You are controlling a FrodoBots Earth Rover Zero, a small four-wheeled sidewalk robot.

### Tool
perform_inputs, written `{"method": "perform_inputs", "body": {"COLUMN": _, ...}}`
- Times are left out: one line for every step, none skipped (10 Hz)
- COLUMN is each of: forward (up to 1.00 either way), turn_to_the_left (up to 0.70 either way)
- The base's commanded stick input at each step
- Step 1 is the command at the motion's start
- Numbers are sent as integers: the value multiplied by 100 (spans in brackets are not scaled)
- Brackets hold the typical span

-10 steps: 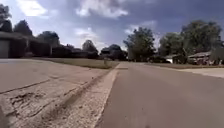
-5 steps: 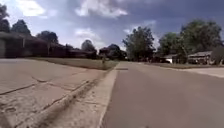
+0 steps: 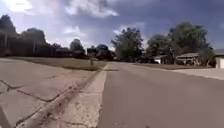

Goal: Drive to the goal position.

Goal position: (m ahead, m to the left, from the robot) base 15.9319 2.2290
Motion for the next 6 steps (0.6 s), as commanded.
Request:
{"method": "perform_inputs", "body": {"forward": 100, "turn_to_the_left": 0}}
{"method": "perform_inputs", "body": {"forward": 100, "turn_to_the_left": 0}}
{"method": "perform_inputs", "body": {"forward": 100, "turn_to_the_left": 0}}
{"method": "perform_inputs", "body": {"forward": 100, "turn_to_the_left": 0}}
{"method": "perform_inputs", "body": {"forward": 100, "turn_to_the_left": 0}}
{"method": "perform_inputs", "body": {"forward": 100, "turn_to_the_left": 0}}
